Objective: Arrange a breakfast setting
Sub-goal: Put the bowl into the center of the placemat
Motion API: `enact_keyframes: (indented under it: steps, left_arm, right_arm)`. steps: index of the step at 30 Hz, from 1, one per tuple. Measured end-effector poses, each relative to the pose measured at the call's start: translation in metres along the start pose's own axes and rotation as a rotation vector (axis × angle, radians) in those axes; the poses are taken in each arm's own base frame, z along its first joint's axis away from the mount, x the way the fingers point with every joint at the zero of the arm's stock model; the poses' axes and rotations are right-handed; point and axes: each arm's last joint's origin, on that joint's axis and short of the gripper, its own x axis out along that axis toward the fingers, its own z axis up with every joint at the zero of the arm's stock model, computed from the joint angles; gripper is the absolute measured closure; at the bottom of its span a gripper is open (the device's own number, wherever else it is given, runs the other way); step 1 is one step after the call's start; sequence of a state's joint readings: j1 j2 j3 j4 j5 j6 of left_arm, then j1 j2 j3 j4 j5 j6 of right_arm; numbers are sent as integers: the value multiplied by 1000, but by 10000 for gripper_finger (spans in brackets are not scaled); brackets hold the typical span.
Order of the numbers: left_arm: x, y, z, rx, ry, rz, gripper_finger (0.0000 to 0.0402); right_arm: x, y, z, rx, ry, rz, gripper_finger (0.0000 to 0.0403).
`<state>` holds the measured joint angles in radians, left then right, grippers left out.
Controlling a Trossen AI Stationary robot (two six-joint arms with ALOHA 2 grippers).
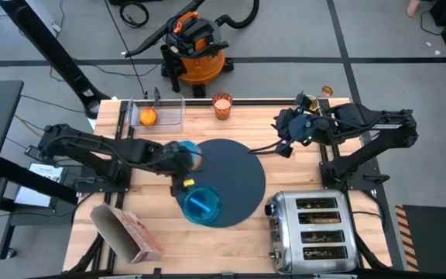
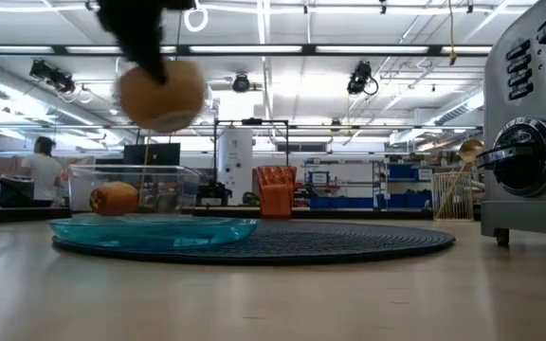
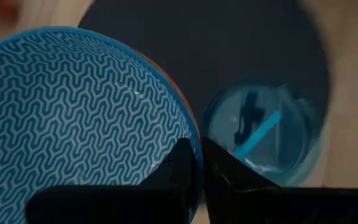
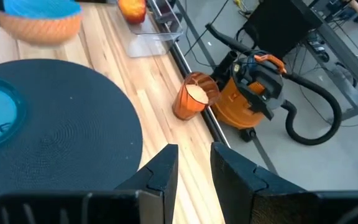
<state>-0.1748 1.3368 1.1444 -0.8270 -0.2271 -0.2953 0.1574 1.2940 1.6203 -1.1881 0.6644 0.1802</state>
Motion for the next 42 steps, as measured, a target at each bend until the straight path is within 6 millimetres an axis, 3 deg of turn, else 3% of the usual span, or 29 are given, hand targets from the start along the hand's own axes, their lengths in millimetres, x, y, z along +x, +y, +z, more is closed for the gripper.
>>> enact_keyframes:
  steps: [7, 14, 20, 26, 42]
  left_arm:
    - [49, -9, 24, 405, -100, -136, 380]
    - [100, -9, 26, 522, -40, -195, 378]
    - [131, -8, 20, 610, 29, -184, 376]
    - [144, 0, 20, 648, 39, -170, 374]
    - [144, 3, 19, 732, 44, -192, 373]
  right_arm:
    - [8, 26, -4, -137, 90, 103, 299]
    - [14, 49, -14, -220, 206, 116, 299]
    - [17, 57, -13, -204, 220, 130, 299]
    - [18, 58, -13, -180, 224, 130, 299]
    - [19, 59, -10, -155, 195, 138, 299]
